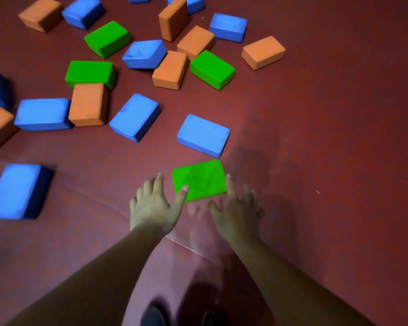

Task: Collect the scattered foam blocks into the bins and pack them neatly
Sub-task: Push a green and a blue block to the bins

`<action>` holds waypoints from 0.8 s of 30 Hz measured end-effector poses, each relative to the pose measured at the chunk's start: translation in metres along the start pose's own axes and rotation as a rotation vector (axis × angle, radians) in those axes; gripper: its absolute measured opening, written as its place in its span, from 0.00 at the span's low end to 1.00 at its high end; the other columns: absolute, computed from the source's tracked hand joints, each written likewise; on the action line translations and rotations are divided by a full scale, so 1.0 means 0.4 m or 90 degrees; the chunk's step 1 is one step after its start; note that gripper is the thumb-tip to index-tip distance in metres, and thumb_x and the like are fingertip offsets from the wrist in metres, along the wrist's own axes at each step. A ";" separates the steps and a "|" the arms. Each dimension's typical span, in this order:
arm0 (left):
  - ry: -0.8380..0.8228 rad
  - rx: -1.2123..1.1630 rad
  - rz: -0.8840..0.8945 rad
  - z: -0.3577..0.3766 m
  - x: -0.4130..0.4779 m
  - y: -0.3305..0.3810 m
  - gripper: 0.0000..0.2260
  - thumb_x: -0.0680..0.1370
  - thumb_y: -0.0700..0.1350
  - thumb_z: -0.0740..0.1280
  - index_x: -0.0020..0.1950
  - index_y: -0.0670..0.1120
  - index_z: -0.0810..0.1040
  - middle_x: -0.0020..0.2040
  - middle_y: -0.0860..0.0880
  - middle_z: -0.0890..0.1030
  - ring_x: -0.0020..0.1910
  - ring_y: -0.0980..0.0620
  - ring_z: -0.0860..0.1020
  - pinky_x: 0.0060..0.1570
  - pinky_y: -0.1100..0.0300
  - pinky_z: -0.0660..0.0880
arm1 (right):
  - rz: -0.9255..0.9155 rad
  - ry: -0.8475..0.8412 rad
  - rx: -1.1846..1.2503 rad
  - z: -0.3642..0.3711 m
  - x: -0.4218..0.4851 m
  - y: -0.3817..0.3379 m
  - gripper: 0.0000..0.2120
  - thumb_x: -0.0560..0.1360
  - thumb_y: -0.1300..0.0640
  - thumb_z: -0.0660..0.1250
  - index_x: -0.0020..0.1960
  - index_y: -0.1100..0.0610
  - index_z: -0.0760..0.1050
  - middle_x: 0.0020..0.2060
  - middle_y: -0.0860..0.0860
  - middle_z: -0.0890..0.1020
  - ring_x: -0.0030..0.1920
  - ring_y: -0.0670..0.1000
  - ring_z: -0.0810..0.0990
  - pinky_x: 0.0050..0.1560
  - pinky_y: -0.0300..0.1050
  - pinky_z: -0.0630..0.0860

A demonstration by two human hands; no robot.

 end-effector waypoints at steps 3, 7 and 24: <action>-0.025 0.015 0.001 0.010 0.078 -0.009 0.41 0.77 0.73 0.52 0.82 0.50 0.55 0.78 0.49 0.63 0.75 0.46 0.61 0.72 0.46 0.59 | -0.014 -0.010 -0.013 0.022 0.065 -0.043 0.40 0.74 0.30 0.55 0.82 0.41 0.49 0.78 0.58 0.61 0.77 0.60 0.58 0.72 0.61 0.60; -0.042 0.032 0.005 0.004 0.233 0.007 0.43 0.75 0.74 0.50 0.83 0.49 0.53 0.78 0.48 0.62 0.75 0.46 0.61 0.72 0.47 0.60 | -0.031 0.009 -0.021 0.026 0.192 -0.120 0.39 0.76 0.31 0.60 0.82 0.40 0.50 0.78 0.59 0.61 0.78 0.60 0.58 0.71 0.61 0.59; -0.149 0.105 -0.057 0.490 0.496 -0.043 0.59 0.64 0.83 0.47 0.83 0.45 0.40 0.83 0.48 0.43 0.82 0.49 0.42 0.79 0.45 0.45 | -0.215 -0.060 -0.103 0.334 0.734 -0.091 0.40 0.75 0.31 0.64 0.81 0.41 0.54 0.79 0.62 0.57 0.78 0.64 0.55 0.73 0.64 0.58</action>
Point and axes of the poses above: each hand's wrist, its own x-axis towards the middle knuckle, its own z-axis out of the palm, y = z × x, the point moved 8 cm from there along x, towards the middle knuckle
